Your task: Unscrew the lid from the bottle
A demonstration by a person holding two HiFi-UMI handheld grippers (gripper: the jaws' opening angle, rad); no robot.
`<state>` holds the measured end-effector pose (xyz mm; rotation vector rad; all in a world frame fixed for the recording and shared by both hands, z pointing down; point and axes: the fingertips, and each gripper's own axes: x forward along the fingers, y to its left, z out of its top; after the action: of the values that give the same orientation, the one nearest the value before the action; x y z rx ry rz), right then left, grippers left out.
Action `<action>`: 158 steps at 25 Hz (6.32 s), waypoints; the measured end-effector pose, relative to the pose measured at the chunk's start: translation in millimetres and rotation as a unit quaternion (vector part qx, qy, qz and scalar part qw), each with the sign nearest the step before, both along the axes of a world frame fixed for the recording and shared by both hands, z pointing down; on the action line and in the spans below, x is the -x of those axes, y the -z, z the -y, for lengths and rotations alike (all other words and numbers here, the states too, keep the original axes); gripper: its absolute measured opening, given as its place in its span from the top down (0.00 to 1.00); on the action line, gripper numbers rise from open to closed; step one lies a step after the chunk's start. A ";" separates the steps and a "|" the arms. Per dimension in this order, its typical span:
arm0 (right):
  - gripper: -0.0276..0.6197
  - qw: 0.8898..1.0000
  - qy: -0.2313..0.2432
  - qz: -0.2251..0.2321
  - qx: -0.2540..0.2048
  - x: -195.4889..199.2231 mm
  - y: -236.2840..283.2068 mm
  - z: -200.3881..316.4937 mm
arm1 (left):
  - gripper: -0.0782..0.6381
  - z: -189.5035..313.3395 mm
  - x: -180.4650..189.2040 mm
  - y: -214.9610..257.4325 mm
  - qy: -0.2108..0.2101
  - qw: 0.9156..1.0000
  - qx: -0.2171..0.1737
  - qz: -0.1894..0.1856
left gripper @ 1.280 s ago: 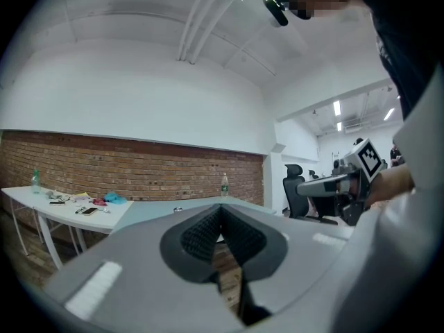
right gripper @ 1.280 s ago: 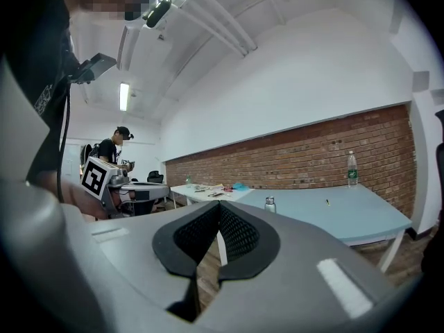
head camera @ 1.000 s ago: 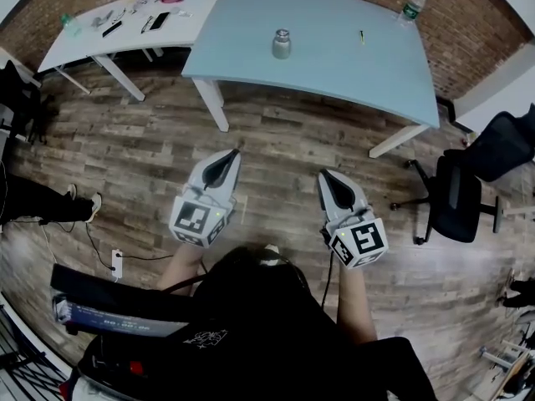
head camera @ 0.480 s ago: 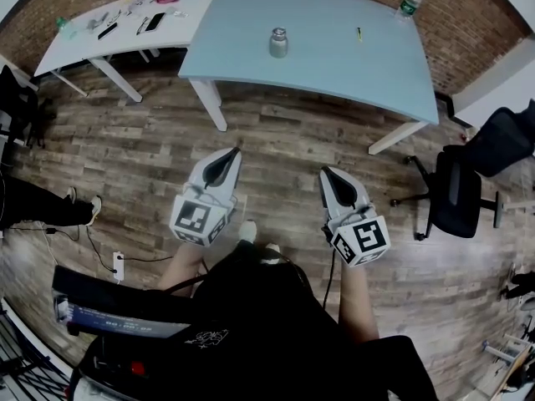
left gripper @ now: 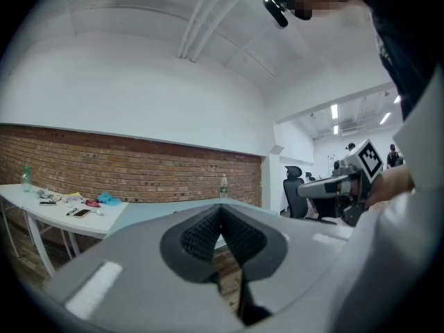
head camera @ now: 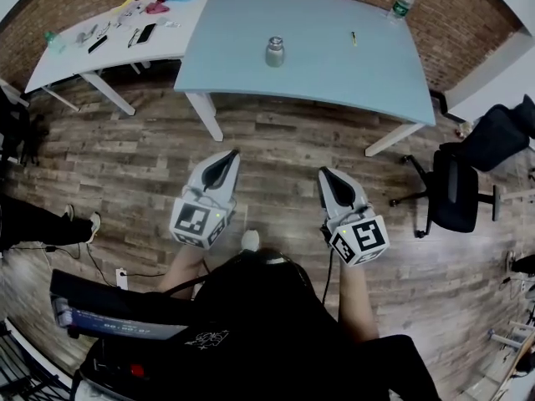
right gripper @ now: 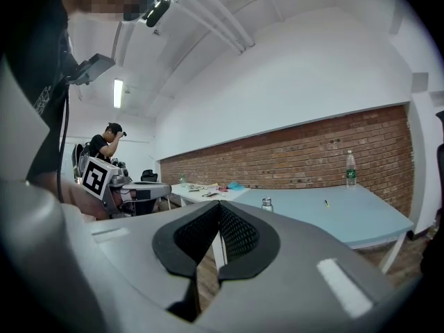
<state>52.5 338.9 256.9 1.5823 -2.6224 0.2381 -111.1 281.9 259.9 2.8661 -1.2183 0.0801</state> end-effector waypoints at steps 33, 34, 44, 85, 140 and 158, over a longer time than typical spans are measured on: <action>0.95 0.999 -0.028 -0.019 -0.008 37.6 5.0 43.1 | 0.89 49.5 35.8 -4.5 -0.029 0.999 -0.002 -0.026; 0.95 0.999 -0.027 -0.018 -0.008 37.9 5.1 44.2 | 0.89 50.2 36.2 -4.2 -0.028 0.999 -0.002 -0.026; 0.95 1.000 -0.005 -0.009 0.004 38.7 3.7 89.8 | 0.89 89.1 35.8 0.1 -0.010 1.000 0.004 -0.017; 0.95 0.997 0.078 0.006 0.007 -21.6 -1.9 183.0 | 0.89 158.5 -33.2 10.2 0.056 0.998 -0.001 -0.003; 0.95 0.999 0.018 -0.022 0.029 -19.2 -9.6 280.6 | 0.89 279.0 -48.6 -12.8 -0.032 0.999 0.036 -0.008; 0.95 0.999 -0.002 -0.027 0.035 -5.5 -10.1 305.3 | 0.89 311.1 -37.8 -16.5 -0.061 0.997 0.046 -0.014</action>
<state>58.1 33.6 267.0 1.5504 -2.5423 0.2793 -73.2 -29.2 276.4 2.8495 -1.0060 0.0962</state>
